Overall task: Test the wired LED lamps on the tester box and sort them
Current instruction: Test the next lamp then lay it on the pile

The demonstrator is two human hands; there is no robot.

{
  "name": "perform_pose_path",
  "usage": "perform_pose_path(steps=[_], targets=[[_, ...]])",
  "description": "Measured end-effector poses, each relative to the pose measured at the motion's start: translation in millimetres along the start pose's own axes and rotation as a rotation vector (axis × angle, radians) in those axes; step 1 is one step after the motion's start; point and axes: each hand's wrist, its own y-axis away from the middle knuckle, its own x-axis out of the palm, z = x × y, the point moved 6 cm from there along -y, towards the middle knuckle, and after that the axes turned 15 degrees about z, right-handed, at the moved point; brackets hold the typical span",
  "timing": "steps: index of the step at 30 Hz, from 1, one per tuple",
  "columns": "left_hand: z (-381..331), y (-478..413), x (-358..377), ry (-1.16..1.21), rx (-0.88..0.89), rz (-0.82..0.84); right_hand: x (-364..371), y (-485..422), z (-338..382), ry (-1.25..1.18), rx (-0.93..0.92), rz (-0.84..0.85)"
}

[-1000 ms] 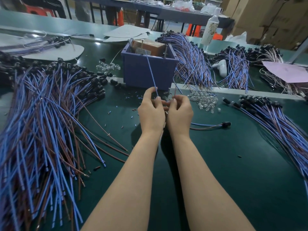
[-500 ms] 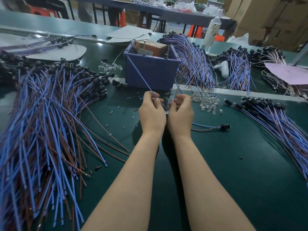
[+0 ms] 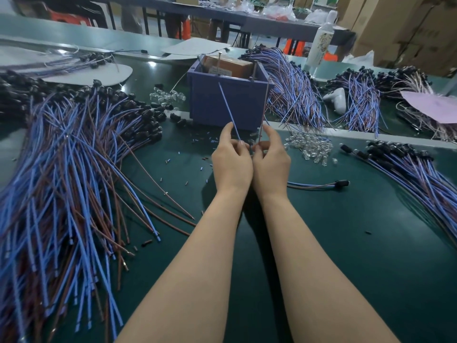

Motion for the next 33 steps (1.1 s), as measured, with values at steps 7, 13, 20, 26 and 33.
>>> perform_pose_path(steps=[7,13,20,26,33], targets=[[-3.7,3.1,-2.1,0.003,0.060,-0.067,0.9,-2.0,-1.4,-0.003,-0.002,0.014],[-3.4,5.0,-3.0,-0.003,0.068,-0.114,1.8,-2.5,-2.5,-0.030,0.005,0.019],[-8.3,8.3,-4.4,-0.002,0.095,-0.159,1.4,-2.1,-3.1,-0.035,0.000,0.026],[-9.2,8.2,-5.4,0.009,0.084,-0.147,2.3,-2.3,-3.1,-0.034,0.011,0.022],[-15.9,10.1,-8.0,-0.028,0.124,-0.158,2.0,-2.2,-3.4,-0.035,0.020,0.003]])
